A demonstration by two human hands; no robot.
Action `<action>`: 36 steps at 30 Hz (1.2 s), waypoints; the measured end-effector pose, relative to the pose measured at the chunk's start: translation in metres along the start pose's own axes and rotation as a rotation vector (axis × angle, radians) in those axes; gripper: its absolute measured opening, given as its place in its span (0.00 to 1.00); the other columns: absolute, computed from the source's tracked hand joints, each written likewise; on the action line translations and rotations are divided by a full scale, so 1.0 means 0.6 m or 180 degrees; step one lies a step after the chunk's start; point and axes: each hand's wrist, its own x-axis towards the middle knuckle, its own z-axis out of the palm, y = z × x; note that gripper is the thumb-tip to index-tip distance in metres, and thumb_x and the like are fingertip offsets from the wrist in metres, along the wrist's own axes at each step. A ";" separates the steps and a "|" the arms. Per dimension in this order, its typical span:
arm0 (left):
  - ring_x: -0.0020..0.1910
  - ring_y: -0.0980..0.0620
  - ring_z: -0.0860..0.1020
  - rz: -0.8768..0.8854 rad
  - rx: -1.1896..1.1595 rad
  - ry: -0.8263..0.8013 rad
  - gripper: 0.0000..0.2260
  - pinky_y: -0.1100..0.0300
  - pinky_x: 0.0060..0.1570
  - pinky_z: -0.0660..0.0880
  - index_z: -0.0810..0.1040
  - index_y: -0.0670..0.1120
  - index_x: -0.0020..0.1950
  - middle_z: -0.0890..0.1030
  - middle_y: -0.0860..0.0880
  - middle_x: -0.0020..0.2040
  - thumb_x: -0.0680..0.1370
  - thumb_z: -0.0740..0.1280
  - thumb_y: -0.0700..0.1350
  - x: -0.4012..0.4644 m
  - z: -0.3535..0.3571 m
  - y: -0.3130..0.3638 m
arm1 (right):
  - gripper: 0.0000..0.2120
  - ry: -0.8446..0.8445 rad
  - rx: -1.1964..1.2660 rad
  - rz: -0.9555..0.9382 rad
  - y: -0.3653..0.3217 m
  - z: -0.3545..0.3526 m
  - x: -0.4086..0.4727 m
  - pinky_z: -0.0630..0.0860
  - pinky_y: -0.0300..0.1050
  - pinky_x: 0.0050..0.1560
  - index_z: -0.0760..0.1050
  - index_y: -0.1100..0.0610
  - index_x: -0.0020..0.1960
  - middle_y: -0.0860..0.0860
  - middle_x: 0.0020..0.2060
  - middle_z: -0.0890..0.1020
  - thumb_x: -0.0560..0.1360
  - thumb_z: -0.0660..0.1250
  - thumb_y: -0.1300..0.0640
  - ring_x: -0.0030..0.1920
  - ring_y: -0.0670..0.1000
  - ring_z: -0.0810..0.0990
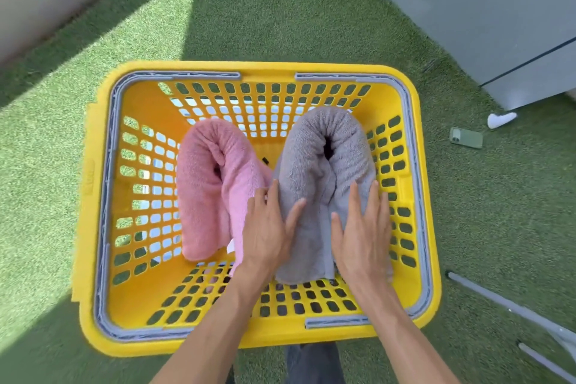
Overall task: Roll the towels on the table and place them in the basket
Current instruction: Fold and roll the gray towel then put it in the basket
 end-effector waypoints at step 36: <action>0.67 0.36 0.68 -0.2813 -0.1429 -0.0209 0.48 0.46 0.62 0.71 0.50 0.36 0.75 0.64 0.35 0.71 0.70 0.72 0.61 0.063 -0.002 -0.177 | 0.47 -0.1523 0.1187 0.0178 -0.264 0.177 0.162 0.69 0.50 0.62 0.44 0.56 0.76 0.65 0.63 0.66 0.68 0.73 0.56 0.64 0.65 0.70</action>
